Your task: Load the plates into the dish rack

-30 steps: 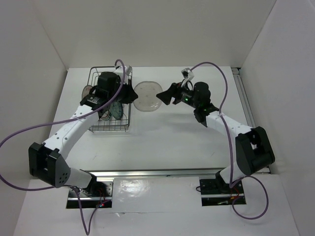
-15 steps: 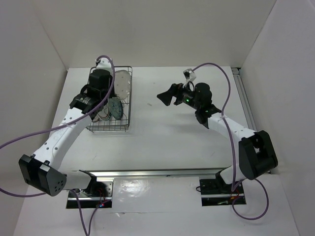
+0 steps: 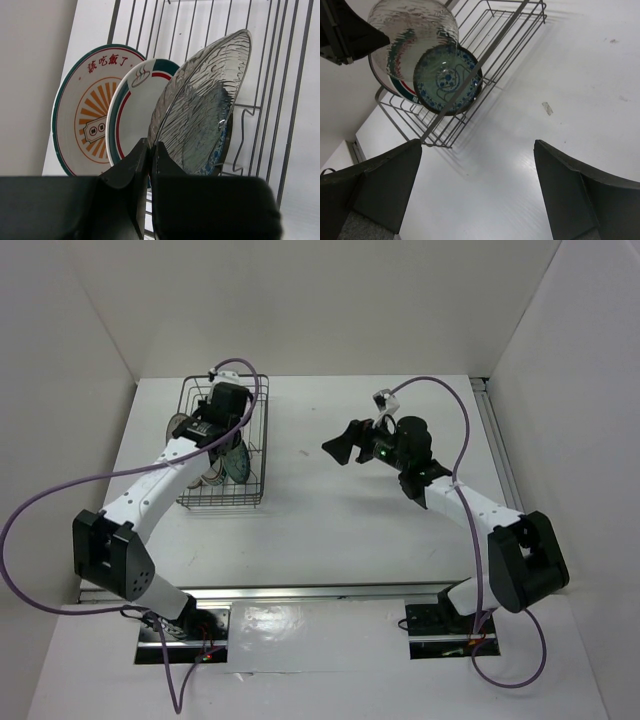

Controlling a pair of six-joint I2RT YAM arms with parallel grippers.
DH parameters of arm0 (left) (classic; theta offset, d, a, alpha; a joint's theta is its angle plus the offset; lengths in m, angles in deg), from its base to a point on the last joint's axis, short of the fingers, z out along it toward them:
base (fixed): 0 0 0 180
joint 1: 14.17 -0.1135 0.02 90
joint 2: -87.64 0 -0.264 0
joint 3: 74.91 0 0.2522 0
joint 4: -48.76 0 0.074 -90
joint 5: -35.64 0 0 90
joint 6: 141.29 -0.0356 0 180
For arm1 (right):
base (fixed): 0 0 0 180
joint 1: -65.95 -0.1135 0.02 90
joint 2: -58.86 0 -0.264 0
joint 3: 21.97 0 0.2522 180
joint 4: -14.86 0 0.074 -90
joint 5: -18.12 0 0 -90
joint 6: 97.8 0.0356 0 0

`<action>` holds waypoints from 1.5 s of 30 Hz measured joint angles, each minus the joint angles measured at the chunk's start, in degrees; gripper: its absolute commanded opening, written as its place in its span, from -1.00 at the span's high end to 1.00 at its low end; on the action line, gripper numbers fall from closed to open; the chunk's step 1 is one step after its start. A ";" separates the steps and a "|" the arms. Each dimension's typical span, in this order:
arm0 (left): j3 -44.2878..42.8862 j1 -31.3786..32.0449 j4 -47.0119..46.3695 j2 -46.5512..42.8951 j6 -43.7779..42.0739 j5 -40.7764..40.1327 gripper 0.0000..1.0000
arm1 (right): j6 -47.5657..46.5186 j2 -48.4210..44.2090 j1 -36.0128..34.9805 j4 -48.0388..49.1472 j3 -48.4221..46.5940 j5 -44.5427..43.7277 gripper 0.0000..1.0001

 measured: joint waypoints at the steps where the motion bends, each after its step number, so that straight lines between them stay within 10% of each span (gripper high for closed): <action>1: -0.39 0.00 0.48 0.39 0.04 -0.55 1.00 | -0.04 -0.04 0.00 0.00 0.35 0.31 -1.00; 26: -6.45 0.00 7.02 7.13 4.00 0.59 0.98 | 0.04 -0.94 3.26 1.51 2.64 4.26 -1.00; 42: -7.10 1.14 8.83 9.07 4.90 2.47 0.47 | 0.04 -1.57 3.85 1.75 3.32 4.42 -1.00; 45: -7.26 1.75 9.03 9.46 4.83 2.71 0.10 | 0.04 -1.68 4.15 1.77 3.34 4.48 -1.00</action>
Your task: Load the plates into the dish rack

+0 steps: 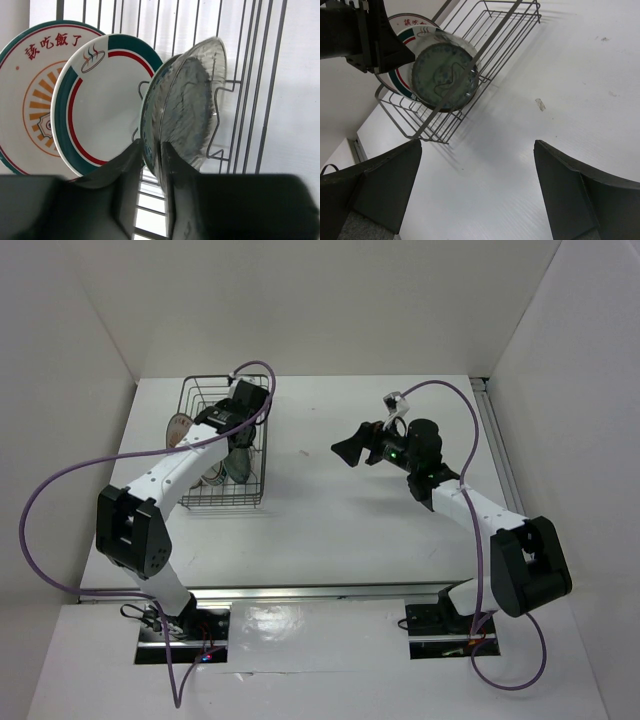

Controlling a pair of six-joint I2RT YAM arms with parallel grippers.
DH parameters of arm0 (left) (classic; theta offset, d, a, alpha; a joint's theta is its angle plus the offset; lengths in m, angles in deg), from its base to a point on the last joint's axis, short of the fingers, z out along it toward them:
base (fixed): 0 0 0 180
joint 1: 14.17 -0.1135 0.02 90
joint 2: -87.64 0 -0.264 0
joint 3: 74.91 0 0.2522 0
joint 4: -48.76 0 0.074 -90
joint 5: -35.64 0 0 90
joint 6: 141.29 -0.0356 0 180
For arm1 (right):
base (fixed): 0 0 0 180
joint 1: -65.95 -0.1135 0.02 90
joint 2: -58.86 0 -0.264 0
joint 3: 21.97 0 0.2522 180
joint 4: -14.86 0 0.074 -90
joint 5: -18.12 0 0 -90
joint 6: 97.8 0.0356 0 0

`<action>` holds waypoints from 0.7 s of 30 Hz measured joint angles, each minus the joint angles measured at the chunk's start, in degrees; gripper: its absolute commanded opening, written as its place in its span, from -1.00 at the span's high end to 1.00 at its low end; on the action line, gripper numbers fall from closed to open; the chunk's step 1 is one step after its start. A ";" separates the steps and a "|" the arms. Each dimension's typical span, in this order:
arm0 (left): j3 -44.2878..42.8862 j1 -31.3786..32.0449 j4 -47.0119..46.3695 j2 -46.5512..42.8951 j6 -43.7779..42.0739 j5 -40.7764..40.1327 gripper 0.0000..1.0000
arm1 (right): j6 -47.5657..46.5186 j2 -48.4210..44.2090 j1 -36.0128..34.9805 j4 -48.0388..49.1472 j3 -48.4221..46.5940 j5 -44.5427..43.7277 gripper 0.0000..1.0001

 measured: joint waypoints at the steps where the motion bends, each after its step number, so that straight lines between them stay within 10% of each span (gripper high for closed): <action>1: -0.02 0.09 0.11 0.02 -0.13 0.04 0.07 | 0.00 -0.02 0.07 0.00 0.00 0.02 -1.00; 15: -0.35 0.11 0.48 -3.28 0.15 1.51 -1.00 | -1.01 -0.02 -0.52 -6.86 -2.45 -4.46 -1.00; 21: 1.44 -0.61 -3.30 -17.25 -0.52 12.61 -1.00 | -5.01 -2.29 -5.01 -25.92 -15.80 -21.57 -1.00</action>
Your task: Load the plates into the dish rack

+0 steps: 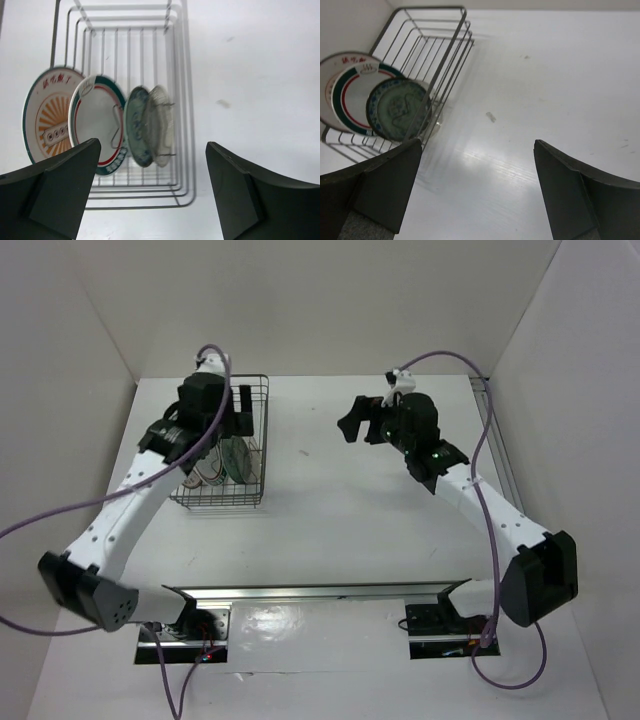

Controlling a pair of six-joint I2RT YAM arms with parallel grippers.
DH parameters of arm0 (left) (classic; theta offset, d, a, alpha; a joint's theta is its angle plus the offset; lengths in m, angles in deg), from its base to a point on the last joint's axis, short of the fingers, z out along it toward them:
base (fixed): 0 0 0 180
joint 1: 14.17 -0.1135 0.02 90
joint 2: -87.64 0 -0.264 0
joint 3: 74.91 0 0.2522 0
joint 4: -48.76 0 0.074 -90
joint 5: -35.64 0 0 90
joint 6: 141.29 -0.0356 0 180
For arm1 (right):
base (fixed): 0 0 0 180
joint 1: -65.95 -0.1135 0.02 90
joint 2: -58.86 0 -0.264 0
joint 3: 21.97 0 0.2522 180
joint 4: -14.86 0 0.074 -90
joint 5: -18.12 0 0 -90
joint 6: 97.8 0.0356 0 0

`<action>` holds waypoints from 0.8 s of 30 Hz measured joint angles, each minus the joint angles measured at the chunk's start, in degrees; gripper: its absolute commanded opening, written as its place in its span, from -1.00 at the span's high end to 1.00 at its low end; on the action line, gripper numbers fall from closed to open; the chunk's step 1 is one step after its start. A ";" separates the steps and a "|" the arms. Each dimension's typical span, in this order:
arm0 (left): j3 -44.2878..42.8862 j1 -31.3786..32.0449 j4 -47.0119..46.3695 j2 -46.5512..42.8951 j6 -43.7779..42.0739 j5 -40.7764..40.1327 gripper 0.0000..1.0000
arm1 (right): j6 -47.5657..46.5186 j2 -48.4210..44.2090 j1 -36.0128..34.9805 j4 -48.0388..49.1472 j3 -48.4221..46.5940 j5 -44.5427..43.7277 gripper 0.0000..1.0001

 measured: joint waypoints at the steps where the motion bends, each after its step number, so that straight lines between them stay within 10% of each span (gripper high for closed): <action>1: 0.07 -0.22 -0.48 -1.95 -0.02 1.49 -1.00 | -0.48 -0.46 -0.28 -2.43 -1.73 -2.43 -1.00; 13: 0.68 -12.85 -3.93 -17.44 -1.03 16.39 -1.00 | -3.02 -11.34 -2.97 -29.62 -12.81 -36.30 -1.00; 24: 11.23 -16.92 -4.79 -21.55 0.63 23.17 -1.00 | -2.99 -23.02 -6.84 -37.07 -15.06 -47.43 -1.00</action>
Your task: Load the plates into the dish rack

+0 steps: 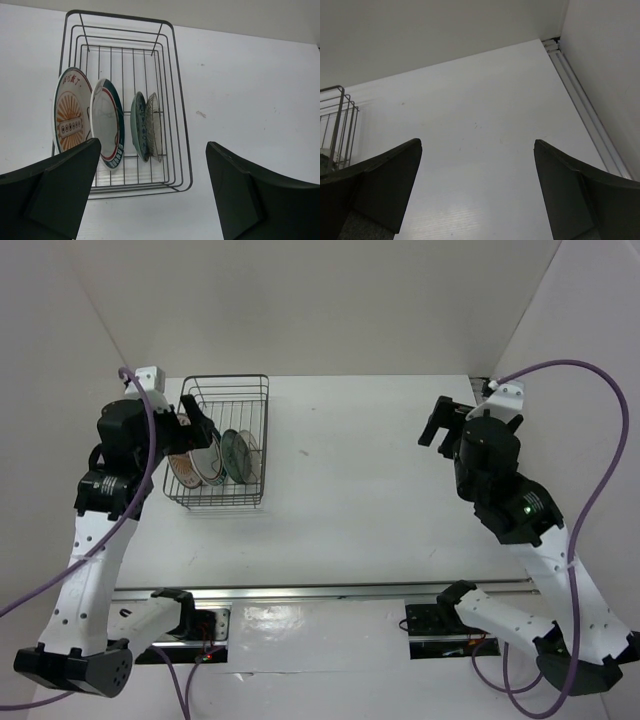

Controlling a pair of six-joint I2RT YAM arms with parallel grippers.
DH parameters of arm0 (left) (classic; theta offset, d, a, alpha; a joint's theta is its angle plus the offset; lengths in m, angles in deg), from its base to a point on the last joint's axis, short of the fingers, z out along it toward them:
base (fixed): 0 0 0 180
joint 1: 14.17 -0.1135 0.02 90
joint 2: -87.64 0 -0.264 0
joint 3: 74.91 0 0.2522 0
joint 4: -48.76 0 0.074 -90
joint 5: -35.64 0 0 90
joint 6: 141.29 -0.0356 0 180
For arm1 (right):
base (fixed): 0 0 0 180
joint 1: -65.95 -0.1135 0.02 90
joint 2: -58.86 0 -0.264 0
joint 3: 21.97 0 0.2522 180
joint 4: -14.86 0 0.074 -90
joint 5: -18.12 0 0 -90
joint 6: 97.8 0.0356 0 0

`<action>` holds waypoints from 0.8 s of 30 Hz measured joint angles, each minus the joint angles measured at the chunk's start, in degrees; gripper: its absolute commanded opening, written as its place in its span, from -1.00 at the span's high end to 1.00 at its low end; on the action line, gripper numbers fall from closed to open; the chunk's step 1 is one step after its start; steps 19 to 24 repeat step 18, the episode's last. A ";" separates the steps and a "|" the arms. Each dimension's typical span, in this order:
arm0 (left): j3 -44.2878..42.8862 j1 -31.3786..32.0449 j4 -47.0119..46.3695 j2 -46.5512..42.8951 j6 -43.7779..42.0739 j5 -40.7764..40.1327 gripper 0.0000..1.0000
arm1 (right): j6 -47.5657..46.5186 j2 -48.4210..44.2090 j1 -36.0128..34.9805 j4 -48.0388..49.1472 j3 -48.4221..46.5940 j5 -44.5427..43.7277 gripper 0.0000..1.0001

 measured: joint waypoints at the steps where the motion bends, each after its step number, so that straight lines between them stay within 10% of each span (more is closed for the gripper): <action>1: 0.22 -0.09 -0.39 -0.26 0.02 0.02 -1.00 | 0.00 -0.57 -0.33 0.02 0.00 -0.52 -1.00; 24: 5.18 -2.56 -3.89 -3.63 1.33 1.66 -1.00 | -0.02 -0.42 -2.43 -0.17 0.11 -3.85 -1.00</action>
